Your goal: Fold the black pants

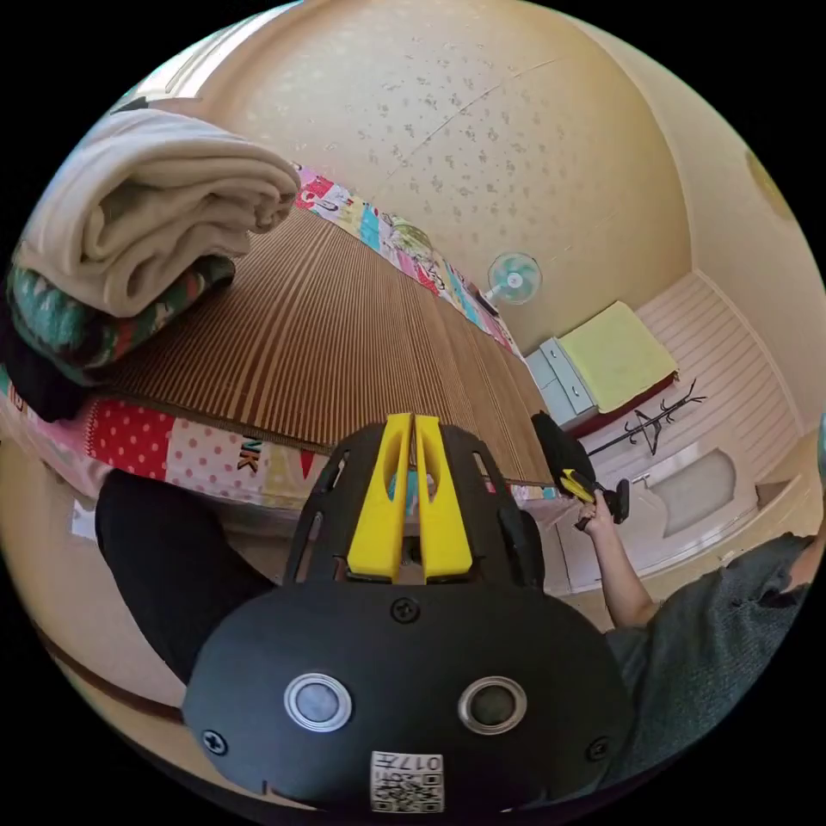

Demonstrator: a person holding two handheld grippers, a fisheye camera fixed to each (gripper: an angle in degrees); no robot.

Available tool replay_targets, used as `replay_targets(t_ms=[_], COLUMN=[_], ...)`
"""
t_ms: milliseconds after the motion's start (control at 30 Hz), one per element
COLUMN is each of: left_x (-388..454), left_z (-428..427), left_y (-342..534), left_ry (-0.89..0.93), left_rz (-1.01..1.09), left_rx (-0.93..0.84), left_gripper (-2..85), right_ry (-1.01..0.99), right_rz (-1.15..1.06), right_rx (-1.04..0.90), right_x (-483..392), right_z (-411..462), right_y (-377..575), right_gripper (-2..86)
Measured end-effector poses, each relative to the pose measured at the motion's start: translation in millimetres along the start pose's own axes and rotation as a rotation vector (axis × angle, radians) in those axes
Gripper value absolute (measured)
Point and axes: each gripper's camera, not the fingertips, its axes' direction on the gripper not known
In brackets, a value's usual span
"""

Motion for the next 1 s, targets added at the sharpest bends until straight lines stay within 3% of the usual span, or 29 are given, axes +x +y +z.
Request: replay_targets(t_ms=[200,333,467,633,800,1000], left_x=[25.6,27.7,29.6,31.8,33.7,12.1], left_z=[-11.8,-9.5,-7.7,-3.5,3.9,8.0], left_y=[-25.5,-24.9,-19.2,-17.0,-7.6,2.7], left_ry=[-0.059,-0.073,-0.069,-0.065,-0.042,-0.003], left_rz=[0.051,0.030,0.014,0.026,0.032,-0.012], left_rx=[0.026,0.009,-0.008,-0.027,-0.022,-0.062], left_gripper=[-1.0,-1.0,-1.0,-1.0,-1.0,-1.0], right_ry=[-0.195,-0.290,-0.205,-0.267,-0.368,-0.398], right_rz=[0.266,0.321,0.063,-0.214,-0.604,-0.627], right_rx=[0.090,0.168,0.252,0.232,0.029,-0.362], right_x=[94.8,97.7,3.9,-131.3,-282.2,-302.7], right_z=[-3.7,-2.9,-39.6,-61.7,-8.1,112.7], right_y=[-43.6,-55.3,-90.5,-99.0,43.5,222.7], right_gripper=[12.1,9.6,3.9,2.5,2.0,1.7])
